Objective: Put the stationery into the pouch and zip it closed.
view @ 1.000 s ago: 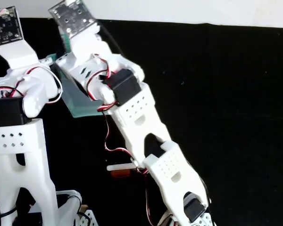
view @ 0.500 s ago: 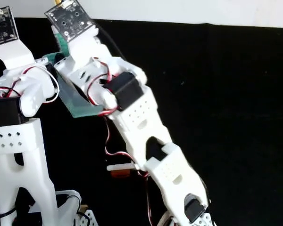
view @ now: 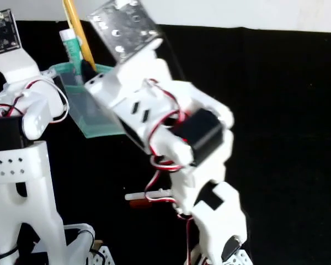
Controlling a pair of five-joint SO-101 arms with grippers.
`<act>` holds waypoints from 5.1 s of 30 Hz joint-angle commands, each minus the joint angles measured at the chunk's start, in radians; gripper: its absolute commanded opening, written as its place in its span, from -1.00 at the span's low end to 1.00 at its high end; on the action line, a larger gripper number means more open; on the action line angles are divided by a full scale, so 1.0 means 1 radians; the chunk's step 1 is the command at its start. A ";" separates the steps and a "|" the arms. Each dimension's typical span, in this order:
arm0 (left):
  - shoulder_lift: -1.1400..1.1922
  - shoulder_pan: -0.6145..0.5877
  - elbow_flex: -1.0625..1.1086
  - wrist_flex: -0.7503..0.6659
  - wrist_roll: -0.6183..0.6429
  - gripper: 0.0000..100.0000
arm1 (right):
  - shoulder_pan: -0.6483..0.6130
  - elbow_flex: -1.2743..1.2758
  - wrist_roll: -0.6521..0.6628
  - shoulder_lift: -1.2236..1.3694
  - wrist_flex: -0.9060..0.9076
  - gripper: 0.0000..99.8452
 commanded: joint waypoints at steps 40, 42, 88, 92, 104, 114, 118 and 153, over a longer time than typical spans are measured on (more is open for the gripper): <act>-0.113 0.085 0.064 0.078 -0.098 -0.99 | -0.035 -0.093 -0.008 0.203 0.013 -0.51; -0.110 0.085 0.064 0.078 -0.098 -0.99 | -0.033 -0.093 -0.008 0.234 0.008 -0.51; -0.105 0.085 0.064 0.055 -0.100 -0.99 | 0.016 0.291 0.000 -0.317 0.047 -0.51; -0.105 0.087 0.064 0.055 -0.100 -0.99 | 0.018 0.524 0.003 -0.472 0.047 -0.51; -0.105 0.087 0.064 0.055 -0.100 -0.99 | 0.015 1.144 0.196 -0.769 0.045 -0.51; -0.105 0.087 0.065 0.055 -0.100 -0.99 | 0.013 1.463 0.345 -0.826 0.044 -0.51; -0.105 0.087 0.065 0.055 -0.100 -0.99 | 0.013 1.575 0.416 -0.826 0.044 -0.51; -0.104 0.087 0.065 0.057 -0.100 -0.99 | -0.116 2.216 0.841 -0.630 -0.335 -0.51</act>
